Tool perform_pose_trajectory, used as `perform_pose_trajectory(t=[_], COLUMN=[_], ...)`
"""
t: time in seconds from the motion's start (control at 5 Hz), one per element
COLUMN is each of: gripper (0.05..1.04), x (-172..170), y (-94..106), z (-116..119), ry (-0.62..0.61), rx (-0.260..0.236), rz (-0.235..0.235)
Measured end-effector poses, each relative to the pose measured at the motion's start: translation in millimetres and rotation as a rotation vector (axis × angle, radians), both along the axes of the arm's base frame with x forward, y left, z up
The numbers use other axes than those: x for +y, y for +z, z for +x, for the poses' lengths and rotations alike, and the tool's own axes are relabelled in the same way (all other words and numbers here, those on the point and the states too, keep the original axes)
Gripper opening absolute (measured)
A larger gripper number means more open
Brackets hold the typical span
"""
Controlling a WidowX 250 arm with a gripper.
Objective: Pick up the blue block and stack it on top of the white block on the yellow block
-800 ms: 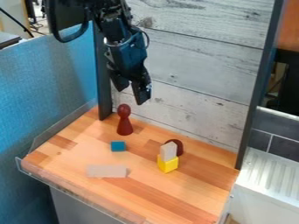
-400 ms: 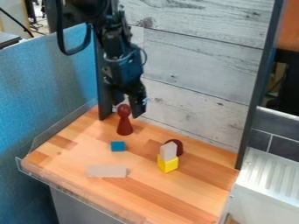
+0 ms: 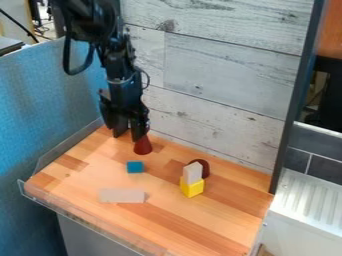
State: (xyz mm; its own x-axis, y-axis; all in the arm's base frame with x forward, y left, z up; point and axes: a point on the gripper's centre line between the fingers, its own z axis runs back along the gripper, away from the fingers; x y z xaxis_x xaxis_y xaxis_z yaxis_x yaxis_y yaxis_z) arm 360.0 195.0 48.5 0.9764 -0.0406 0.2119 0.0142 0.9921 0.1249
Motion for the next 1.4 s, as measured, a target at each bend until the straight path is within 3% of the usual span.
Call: perform_pose_trajectory(t=[0.2,0.4,0.6,0.8,1.2,1.4], gripper=[1.0,1.0,1.0,1.0,1.0,0.999], x=[11.9,15.1,15.1,1.4,-8.1,-6.4], y=[-13.6,-30.0,-34.0,-43.0,-59.2,-57.6], z=[6.1,5.1,8.9,21.7,30.6,33.2], ry=[0.151,0.304,0.411,0.442,0.44,0.432], rx=[-0.013,0.025,0.071,0.118,0.155,0.152], rz=[-0.007,-0.035,-0.044,-0.069,-0.078,-0.073])
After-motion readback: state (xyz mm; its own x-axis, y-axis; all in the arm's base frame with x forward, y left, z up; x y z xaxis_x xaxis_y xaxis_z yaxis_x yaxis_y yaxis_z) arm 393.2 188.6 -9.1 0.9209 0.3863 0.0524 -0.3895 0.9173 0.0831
